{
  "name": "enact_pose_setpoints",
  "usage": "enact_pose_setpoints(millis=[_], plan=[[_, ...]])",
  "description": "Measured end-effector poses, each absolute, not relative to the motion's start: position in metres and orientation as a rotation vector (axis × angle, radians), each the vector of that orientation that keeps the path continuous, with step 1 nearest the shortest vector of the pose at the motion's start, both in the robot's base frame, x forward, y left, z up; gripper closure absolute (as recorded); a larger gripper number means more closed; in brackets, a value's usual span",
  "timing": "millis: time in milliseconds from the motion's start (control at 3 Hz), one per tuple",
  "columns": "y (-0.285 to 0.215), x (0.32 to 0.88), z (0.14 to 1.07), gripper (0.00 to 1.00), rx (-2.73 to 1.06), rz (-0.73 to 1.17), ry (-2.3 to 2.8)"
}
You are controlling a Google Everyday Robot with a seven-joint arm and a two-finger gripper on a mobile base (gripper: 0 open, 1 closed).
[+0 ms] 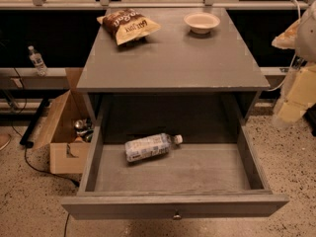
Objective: Pick blue plastic bottle from top drawer and place on counter
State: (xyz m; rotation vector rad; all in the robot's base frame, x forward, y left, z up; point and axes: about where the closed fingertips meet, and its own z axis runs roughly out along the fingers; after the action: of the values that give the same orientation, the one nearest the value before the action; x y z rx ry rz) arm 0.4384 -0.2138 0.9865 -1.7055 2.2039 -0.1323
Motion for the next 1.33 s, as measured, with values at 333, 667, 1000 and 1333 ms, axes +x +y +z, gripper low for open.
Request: enact_pose_setpoints(millis=[333,667,1000,1333], plan=[[-0.214,0.438,0.986,0.00,-1.705,-0.132,2.204],[-0.183,0.445,0.972,0.00,-1.714,-0.041,2.145],[-0.133,0.458,0.942,0.00,-1.696,0.123,2.077],[-0.079,0.476,0.917,0.00,-1.612,0.270,2.041]])
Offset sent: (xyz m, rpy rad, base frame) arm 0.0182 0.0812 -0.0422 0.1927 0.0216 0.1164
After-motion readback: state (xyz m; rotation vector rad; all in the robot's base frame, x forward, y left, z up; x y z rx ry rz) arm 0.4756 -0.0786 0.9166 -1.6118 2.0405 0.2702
